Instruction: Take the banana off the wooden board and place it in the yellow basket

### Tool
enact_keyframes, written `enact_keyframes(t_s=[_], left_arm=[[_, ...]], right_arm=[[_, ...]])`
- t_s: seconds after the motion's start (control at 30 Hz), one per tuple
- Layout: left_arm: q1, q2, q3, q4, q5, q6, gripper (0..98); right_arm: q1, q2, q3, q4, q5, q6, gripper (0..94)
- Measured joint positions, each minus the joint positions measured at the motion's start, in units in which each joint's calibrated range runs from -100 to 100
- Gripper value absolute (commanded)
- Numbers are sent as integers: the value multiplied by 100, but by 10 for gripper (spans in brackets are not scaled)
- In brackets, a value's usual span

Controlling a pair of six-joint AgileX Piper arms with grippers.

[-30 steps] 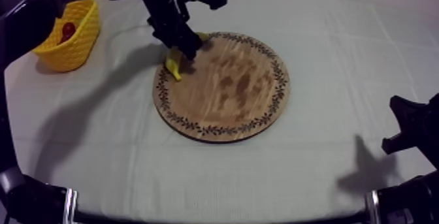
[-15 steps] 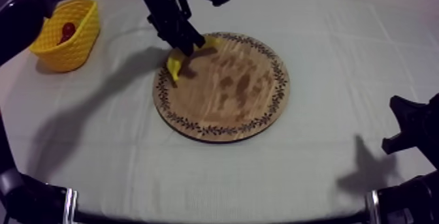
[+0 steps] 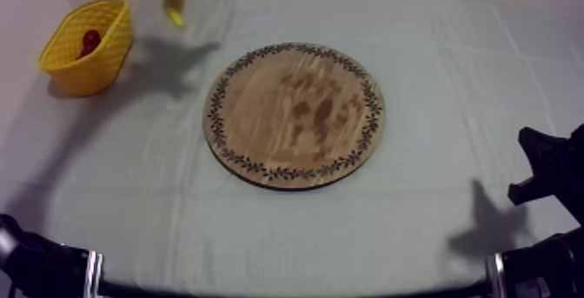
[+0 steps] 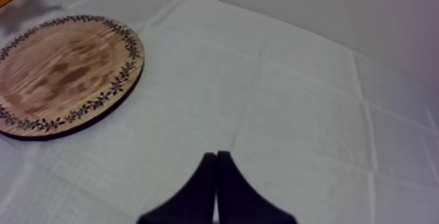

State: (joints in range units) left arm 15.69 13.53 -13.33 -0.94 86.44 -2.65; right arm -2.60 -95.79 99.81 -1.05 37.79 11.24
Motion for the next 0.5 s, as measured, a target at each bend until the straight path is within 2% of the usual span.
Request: enact_keyframes(t_s=[0.2, 0.5], left_arm=[[-573, -677, -195, -107, 577, -210, 179], [-1655, -642, 141, -110, 611, -717, 187]], right_arm=[[0, 0, 0, 0, 0, 6, 2], [0, 0, 0, 0, 7, 0, 2]])
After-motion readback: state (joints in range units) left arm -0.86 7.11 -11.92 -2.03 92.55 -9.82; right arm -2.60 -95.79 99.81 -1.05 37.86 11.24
